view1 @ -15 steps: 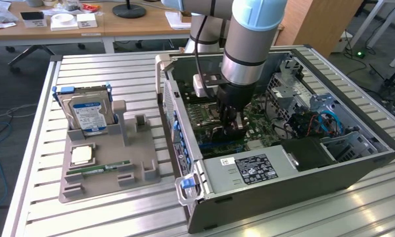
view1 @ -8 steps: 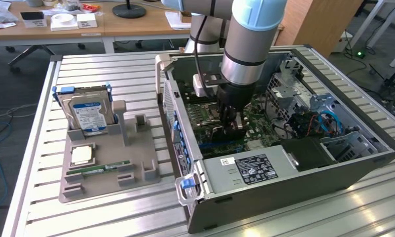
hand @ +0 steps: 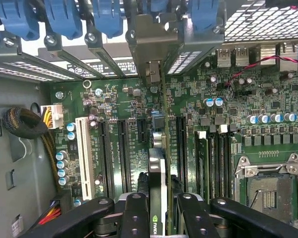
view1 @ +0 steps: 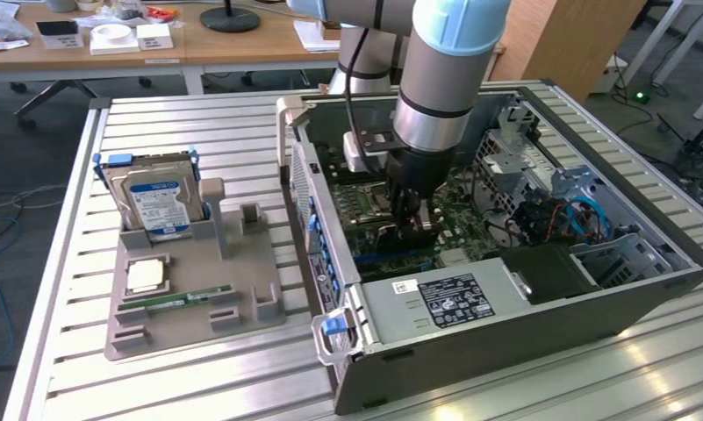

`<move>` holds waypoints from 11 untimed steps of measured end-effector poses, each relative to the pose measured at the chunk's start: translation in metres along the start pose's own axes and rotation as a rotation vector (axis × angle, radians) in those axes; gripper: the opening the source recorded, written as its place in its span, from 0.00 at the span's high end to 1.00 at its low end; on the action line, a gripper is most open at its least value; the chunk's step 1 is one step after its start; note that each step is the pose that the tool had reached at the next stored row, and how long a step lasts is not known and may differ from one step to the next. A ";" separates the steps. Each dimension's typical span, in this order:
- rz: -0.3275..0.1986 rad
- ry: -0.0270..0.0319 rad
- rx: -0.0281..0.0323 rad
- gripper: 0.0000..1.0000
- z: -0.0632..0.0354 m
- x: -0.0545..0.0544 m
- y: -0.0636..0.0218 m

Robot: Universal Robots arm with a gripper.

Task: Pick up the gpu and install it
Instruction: 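Insert the gpu into the slot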

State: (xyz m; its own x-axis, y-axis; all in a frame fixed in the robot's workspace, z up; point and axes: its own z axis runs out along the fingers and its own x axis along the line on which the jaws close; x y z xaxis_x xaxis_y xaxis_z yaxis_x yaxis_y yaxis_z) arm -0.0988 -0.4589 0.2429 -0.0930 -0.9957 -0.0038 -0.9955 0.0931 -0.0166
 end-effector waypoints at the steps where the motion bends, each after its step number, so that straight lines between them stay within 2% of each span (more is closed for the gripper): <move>1: 0.000 0.0002 0.0000 0.73 0.0002 0.000 0.0000; 11: 0.000 -0.0002 0.0001 0.73 0.0007 0.000 0.0000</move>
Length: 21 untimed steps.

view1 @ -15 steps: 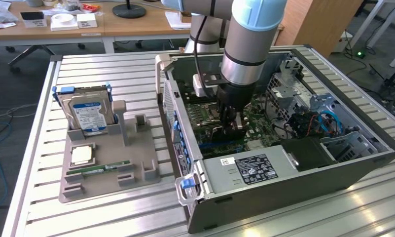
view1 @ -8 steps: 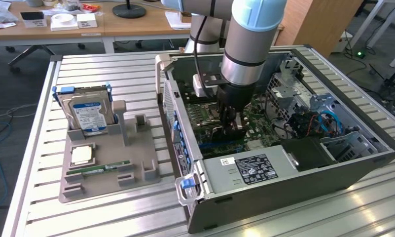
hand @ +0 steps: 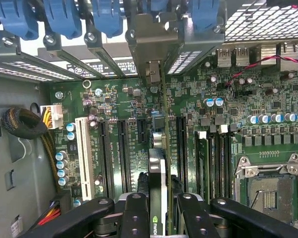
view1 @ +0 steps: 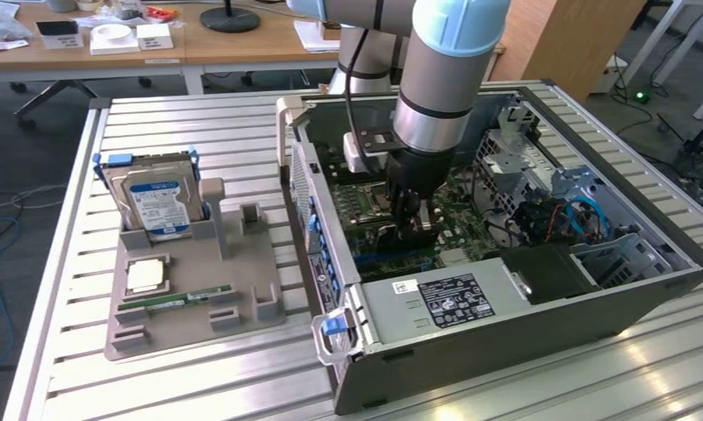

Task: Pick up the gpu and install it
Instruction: 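Insert the gpu into the slot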

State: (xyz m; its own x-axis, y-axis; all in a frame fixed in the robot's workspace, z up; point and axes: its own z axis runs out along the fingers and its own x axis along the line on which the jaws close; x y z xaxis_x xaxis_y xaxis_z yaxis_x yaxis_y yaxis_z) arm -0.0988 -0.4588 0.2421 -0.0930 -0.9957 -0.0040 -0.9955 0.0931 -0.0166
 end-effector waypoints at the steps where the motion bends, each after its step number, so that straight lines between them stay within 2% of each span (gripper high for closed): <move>1: 0.000 0.0000 0.0000 0.73 0.0000 0.000 0.0000; 17: 0.000 0.0000 0.0001 0.73 0.0000 0.000 0.0000; 18: 0.000 -0.0027 0.0010 0.73 0.0009 0.000 -0.0001; 21: 0.000 -0.0001 0.0001 0.67 0.0001 0.000 0.0000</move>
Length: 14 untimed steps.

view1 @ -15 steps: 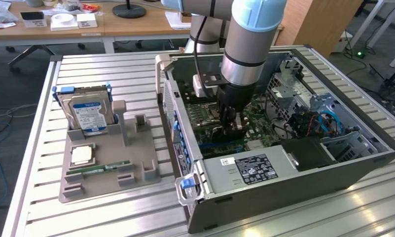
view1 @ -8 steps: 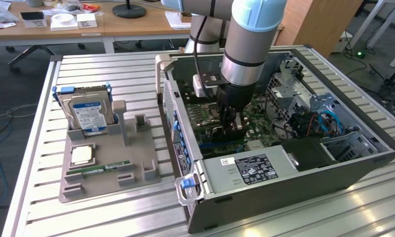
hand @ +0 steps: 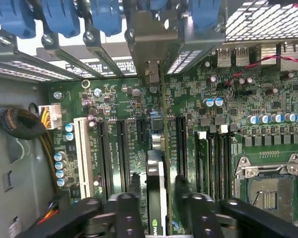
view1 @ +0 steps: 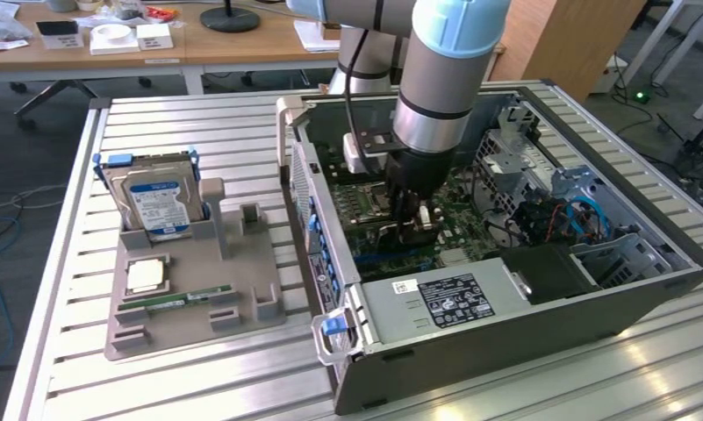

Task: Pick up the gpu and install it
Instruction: 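Insert the gpu into the slot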

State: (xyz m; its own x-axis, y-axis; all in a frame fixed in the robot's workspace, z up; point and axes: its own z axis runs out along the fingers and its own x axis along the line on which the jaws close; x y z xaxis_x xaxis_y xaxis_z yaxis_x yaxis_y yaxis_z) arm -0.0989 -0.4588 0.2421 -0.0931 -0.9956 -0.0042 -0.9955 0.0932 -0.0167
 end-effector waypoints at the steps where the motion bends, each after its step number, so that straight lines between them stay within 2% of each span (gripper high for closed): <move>1: 0.000 0.0002 -0.0001 0.60 -0.0001 0.000 0.0000; 2: 0.000 0.0000 0.0000 0.55 0.0000 0.000 0.0000; 3: 0.000 0.0001 0.0000 0.55 0.0000 0.000 0.0000; 6: 0.000 -0.0002 0.0000 0.37 0.0000 0.000 0.0000; 9: 0.000 -0.0002 -0.0001 0.31 0.0000 0.000 0.0000; 10: 0.000 -0.0001 -0.0001 0.25 -0.0001 0.000 0.0000; 14: 0.000 0.0000 -0.0001 0.25 -0.0033 0.000 -0.0001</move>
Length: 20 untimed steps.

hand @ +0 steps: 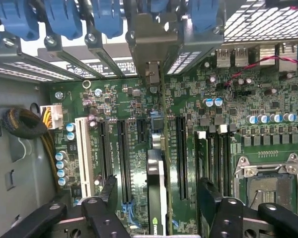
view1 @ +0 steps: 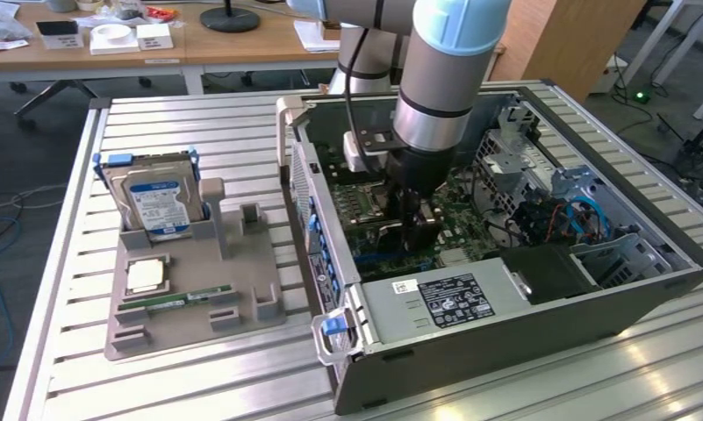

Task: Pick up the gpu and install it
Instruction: 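Insert the gpu into the slot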

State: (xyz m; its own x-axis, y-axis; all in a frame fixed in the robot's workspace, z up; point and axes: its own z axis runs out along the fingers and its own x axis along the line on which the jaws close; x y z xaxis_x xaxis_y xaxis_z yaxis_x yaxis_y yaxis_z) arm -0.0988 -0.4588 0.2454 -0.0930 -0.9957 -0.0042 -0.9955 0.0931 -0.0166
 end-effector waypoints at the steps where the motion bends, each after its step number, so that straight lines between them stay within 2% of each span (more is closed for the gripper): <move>1: 0.000 -0.0001 0.0000 0.25 -0.0017 0.000 0.0000; 6: 0.000 -0.0001 0.0000 0.25 -0.0085 0.000 -0.0001; 15: 0.000 -0.0002 0.0000 0.25 -0.0087 0.000 -0.0001; 17: 0.000 -0.0001 0.0000 0.26 -0.0087 0.000 -0.0001; 18: 0.000 -0.0001 0.0000 0.33 -0.0087 0.000 -0.0001; 20: 0.000 -0.0002 0.0000 0.33 -0.0087 0.000 -0.0001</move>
State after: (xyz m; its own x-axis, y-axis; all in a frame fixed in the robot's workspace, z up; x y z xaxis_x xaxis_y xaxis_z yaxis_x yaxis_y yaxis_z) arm -0.0988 -0.4588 0.2541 -0.0930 -0.9957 -0.0043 -0.9955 0.0931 -0.0166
